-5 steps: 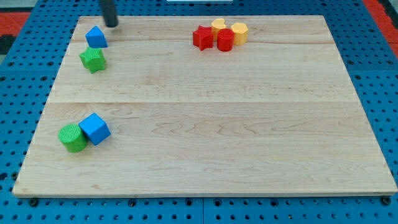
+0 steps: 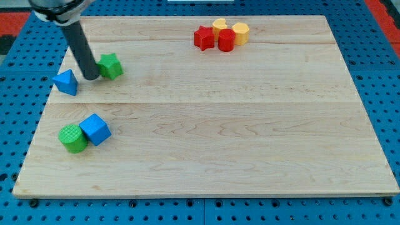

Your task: Push the green star diagonally to the top right of the green circle

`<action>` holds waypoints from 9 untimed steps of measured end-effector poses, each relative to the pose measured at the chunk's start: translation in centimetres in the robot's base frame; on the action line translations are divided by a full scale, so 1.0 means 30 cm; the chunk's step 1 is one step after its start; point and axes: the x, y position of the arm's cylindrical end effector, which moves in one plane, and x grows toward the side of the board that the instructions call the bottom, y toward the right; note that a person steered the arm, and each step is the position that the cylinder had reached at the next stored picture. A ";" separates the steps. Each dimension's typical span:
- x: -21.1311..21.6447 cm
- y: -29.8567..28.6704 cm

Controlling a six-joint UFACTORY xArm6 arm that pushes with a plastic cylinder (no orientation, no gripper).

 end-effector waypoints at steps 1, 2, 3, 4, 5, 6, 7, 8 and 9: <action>0.002 0.310; -0.202 0.360; -0.229 0.214; 0.019 0.157; -0.078 0.189; -0.144 0.064; -0.031 0.034; 0.225 0.034; 0.206 0.075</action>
